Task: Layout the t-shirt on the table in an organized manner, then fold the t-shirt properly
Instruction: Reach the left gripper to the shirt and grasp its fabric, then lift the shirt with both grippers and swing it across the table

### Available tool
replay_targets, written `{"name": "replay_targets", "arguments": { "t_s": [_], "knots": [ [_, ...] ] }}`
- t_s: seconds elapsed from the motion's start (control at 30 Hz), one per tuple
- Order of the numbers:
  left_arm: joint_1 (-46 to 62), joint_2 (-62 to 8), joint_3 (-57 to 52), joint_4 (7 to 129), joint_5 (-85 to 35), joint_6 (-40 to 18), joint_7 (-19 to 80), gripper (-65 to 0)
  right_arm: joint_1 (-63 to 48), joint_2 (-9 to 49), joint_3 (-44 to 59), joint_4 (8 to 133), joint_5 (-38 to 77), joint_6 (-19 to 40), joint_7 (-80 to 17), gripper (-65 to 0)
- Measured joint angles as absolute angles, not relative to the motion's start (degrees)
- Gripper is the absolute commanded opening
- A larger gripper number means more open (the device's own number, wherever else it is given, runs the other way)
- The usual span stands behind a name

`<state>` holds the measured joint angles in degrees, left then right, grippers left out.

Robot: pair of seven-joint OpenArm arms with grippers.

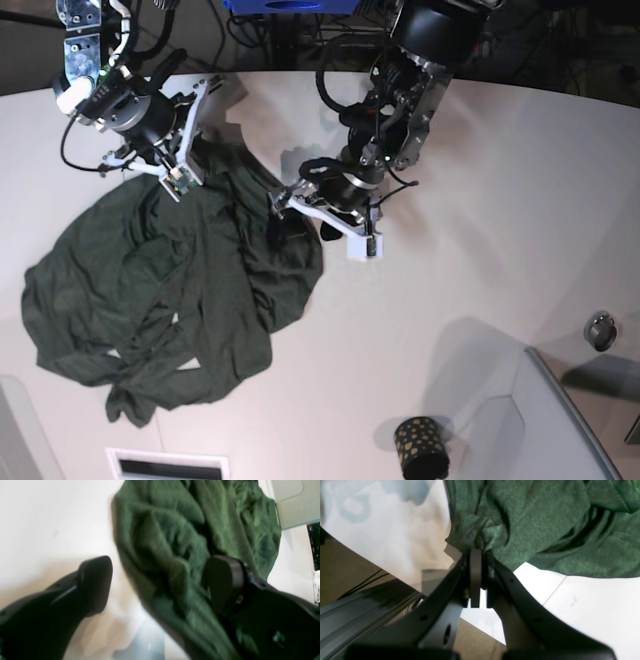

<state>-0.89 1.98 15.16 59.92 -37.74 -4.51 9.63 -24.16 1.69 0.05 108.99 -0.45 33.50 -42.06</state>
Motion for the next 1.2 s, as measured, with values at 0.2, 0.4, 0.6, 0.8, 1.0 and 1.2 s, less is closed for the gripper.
{"name": "replay_targets", "arguments": {
  "t_s": [0.2, 0.4, 0.6, 0.8, 1.0, 1.2],
  "knots": [
    [-6.7, 3.3, 15.0, 49.8, -38.6, -5.1, 8.9, -62.4, -24.1, 1.7, 0.1, 109.0, -0.4, 33.5, -42.1, -64.4],
    [-9.8, 3.2, 15.1, 48.2, -38.3, -4.4, 11.7, -65.0, -24.4, 1.7, -0.1, 111.1, -0.5, 33.5, -41.1, -64.4],
    [-6.6, -5.0, 14.5, 63.4, -37.5, -2.0, 16.3, -65.0, -23.8, 1.8, -6.3, 112.9, -0.5, 33.6, -32.7, -64.4],
    [-3.7, -10.2, 8.9, 78.9, -37.8, -3.0, 18.1, -65.0, -21.6, 1.9, -7.2, 113.4, -0.7, 33.1, -26.6, -64.4],
    [-1.1, -13.5, -1.5, 91.2, -37.6, -2.9, 23.7, -65.0, -17.5, 1.9, -9.4, 115.3, -0.6, 33.5, -24.8, -64.4],
    [-1.9, -12.7, -13.5, 101.4, -37.3, -2.6, 28.2, -65.0, -15.6, 2.3, -20.2, 115.3, -0.9, 33.5, -25.0, -64.4]
  ]
}}
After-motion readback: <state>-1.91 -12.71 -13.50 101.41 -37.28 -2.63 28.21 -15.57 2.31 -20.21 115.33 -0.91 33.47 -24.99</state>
